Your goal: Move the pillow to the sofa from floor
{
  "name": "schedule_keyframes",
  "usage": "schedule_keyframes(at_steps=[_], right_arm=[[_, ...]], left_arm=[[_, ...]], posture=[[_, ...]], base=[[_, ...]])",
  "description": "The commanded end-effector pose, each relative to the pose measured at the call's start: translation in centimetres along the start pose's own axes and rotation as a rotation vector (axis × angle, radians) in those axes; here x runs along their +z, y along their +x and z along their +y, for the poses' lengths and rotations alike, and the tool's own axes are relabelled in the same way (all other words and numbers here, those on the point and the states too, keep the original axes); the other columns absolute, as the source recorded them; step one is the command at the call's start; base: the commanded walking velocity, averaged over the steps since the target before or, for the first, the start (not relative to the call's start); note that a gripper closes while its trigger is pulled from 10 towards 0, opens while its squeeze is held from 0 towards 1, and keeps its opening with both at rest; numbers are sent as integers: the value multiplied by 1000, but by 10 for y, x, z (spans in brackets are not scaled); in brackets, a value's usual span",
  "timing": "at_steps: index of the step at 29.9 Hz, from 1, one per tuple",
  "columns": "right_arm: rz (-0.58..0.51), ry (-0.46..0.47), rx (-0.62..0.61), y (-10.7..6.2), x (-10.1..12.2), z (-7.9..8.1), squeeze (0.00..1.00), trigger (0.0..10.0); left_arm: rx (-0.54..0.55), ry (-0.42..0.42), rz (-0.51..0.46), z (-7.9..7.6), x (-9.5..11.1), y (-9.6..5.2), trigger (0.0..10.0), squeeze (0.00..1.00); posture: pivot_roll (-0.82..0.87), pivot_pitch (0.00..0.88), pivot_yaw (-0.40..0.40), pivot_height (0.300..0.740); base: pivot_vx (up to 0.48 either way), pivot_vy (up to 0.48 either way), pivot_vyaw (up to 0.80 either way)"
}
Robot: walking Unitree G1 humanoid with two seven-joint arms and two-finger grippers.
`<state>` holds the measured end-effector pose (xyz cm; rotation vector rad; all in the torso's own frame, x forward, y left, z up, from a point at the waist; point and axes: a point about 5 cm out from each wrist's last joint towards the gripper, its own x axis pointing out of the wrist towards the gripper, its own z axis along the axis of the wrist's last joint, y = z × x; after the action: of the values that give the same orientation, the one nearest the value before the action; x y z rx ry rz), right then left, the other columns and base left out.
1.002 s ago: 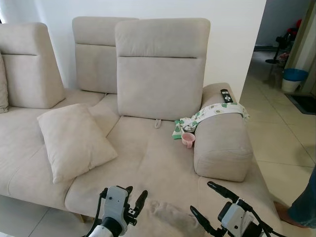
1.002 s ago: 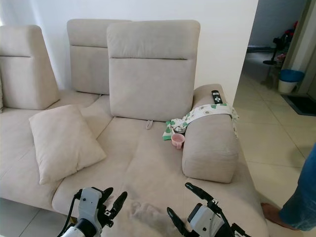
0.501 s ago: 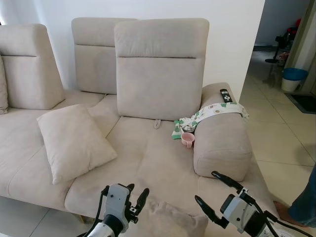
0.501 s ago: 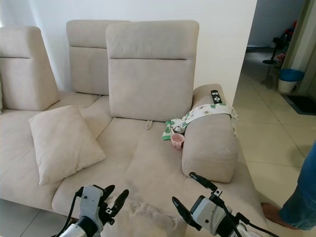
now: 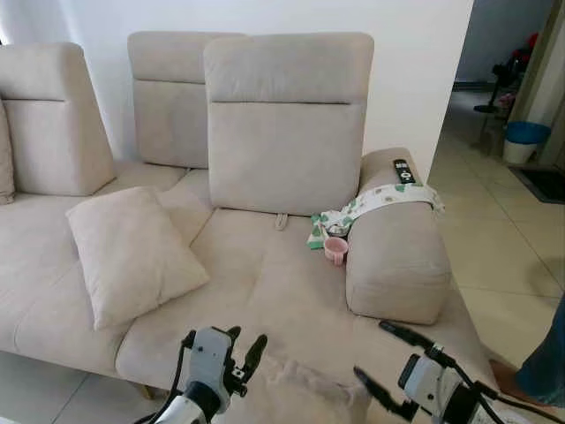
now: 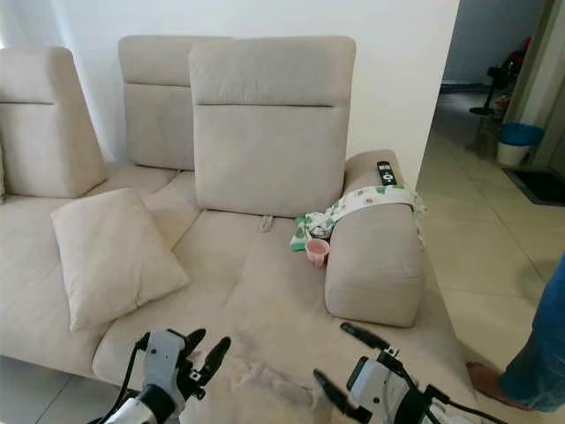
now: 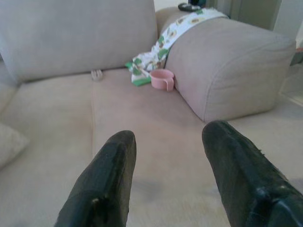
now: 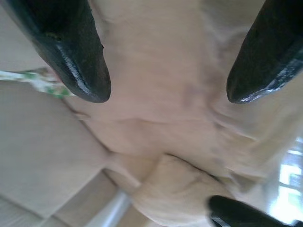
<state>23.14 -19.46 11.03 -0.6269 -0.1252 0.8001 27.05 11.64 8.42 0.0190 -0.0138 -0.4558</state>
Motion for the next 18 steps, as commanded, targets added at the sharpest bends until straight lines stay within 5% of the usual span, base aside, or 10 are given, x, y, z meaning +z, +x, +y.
schedule_keyframes(at_steps=[1, 8, 18], right_arm=[[-10, 31, 23, 3, 0, 2, 0, 10000], [8, 151, 92, 9, -9, 12, 0, 10000], [135, 160, 94, 0, -35, 11, 0, 10000]], left_arm=[[20, 28, 17, 6, -3, -2, 10000, 0], [91, 81, -24, 29, 12, 7, 10000, 0], [90, 106, -20, 33, 13, 5, 10000, 0]], posture=[[-32, 0, 57, 550], [-9, 0, 51, 550], [-3, 0, 61, 550]], base=[[0, 0, 0], [0, 0, 0], [0, 0, 0]])
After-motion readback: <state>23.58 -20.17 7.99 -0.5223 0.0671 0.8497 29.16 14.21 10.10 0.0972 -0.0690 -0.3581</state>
